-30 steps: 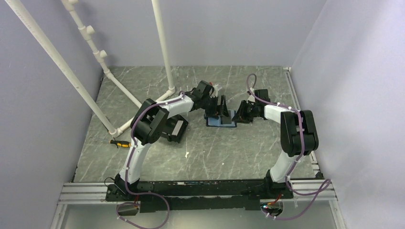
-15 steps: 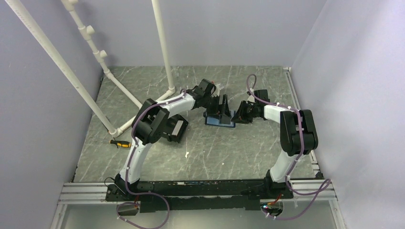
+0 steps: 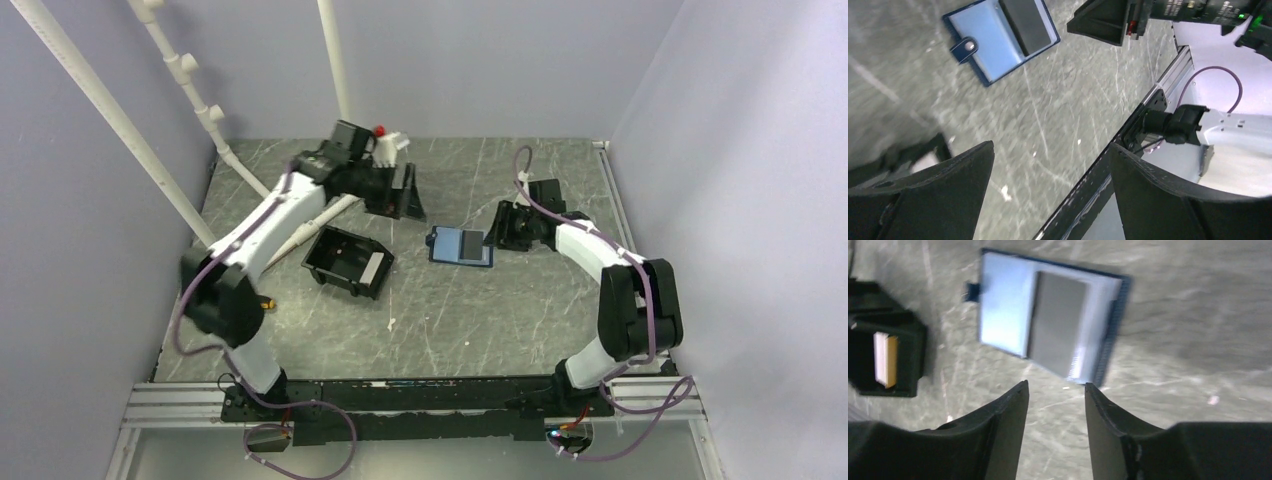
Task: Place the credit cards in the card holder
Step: Insert the credit card into the card holder, then pick up the credit card from the storage box.
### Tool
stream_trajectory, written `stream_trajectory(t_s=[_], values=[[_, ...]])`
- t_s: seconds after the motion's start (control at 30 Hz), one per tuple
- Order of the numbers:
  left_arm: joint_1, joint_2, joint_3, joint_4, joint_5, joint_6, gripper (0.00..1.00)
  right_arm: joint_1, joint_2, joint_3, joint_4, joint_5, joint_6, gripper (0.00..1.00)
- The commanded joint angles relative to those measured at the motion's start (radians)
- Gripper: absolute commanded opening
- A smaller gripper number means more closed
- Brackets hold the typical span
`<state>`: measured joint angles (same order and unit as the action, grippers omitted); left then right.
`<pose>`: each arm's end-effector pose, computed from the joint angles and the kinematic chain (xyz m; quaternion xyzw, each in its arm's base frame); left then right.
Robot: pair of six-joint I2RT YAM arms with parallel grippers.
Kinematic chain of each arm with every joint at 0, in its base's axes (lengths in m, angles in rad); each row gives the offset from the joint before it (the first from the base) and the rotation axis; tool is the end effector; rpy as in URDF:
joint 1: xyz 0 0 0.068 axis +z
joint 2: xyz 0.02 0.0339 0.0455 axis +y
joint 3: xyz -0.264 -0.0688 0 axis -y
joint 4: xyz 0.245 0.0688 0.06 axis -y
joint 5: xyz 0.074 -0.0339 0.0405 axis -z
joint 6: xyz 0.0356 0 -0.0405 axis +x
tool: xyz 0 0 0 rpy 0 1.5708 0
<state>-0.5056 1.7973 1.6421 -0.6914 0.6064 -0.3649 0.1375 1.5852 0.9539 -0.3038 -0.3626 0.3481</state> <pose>0.3393 -0.2110 0.3148 0.1682 0.8829 -0.3957 0.1888 0.3159 0.0565 0.1950 0.0422 0.9351 0.2402 0.2572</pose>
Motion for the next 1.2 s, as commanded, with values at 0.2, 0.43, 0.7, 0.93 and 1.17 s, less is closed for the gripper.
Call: stream_trajectory(t_s=[0.2,0.43,0.7,0.93,1.17], values=[[0.189,-0.311,-0.25,-0.226,-0.117,0.23,0.93,0.347,-0.035,-0.002,0.257,-0.182,0.207,0.54],[0.259,-0.242,-0.366,-0.107,-0.049,0.183,0.92,0.46,0.156,-0.014,0.619,-0.3,0.493,0.47],[0.259,-0.155,-0.418,0.035,0.044,0.155,0.92,0.499,0.261,0.021,0.636,-0.283,0.524,0.43],[0.259,-0.078,-0.43,0.067,0.062,0.148,0.89,0.507,0.327,0.044,0.669,-0.298,0.55,0.37],[0.257,-0.047,-0.457,0.091,0.064,0.137,0.9,0.515,0.371,0.071,0.676,-0.303,0.557,0.34]])
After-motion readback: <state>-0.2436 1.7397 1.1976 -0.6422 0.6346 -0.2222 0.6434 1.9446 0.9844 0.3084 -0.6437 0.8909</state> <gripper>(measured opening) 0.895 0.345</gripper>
